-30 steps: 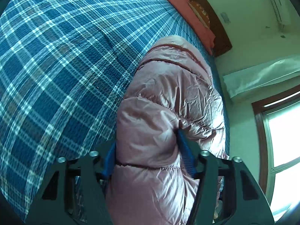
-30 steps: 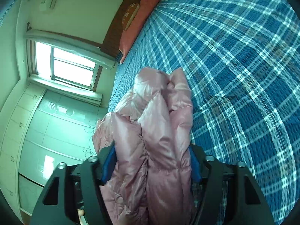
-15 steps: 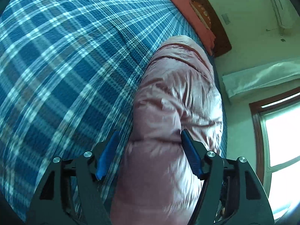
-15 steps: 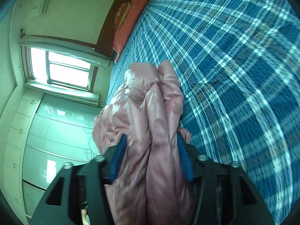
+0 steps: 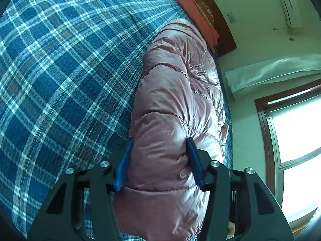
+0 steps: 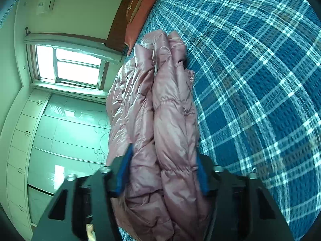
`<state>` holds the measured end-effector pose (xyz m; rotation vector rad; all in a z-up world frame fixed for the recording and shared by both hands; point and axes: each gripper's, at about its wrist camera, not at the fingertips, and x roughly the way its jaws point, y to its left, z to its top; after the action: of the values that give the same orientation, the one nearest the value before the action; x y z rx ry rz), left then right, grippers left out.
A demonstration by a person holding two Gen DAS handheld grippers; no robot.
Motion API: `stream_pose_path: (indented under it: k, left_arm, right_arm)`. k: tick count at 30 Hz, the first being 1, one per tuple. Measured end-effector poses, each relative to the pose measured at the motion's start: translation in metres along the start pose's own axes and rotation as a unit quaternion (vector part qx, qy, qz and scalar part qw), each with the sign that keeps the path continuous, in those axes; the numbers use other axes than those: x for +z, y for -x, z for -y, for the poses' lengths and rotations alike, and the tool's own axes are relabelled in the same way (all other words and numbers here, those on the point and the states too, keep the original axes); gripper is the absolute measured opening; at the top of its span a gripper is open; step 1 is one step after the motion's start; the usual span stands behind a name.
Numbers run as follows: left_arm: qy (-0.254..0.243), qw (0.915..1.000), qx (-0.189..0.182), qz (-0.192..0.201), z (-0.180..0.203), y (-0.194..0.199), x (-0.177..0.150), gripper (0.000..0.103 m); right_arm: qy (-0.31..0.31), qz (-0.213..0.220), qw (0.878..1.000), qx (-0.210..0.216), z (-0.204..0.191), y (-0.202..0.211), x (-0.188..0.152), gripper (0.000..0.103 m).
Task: Fold large clothes
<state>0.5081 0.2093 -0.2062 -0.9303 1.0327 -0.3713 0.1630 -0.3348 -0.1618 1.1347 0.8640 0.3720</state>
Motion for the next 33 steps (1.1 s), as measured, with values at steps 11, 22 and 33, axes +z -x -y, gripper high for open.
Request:
stream_pose_path:
  k: [11,22,33]
  left_arm:
    - [-0.026,0.9993,0.025,0.013,-0.002,-0.01,-0.004,0.048]
    - [-0.011,0.9983,0.04,0.042,0.0,-0.007,-0.013,0.049]
    - [-0.034,0.9931,0.089,0.069,0.012,-0.002,-0.02,0.064]
  right_arm:
    - [-0.02,0.004,1.0,0.011,0.018,-0.001,-0.008,0.038]
    - [-0.03,0.03,0.999,0.008,0.021,0.0,-0.012,0.038]
    - [-0.029,0.056,0.998,-0.006,0.013,0.009,-0.034,0.045]
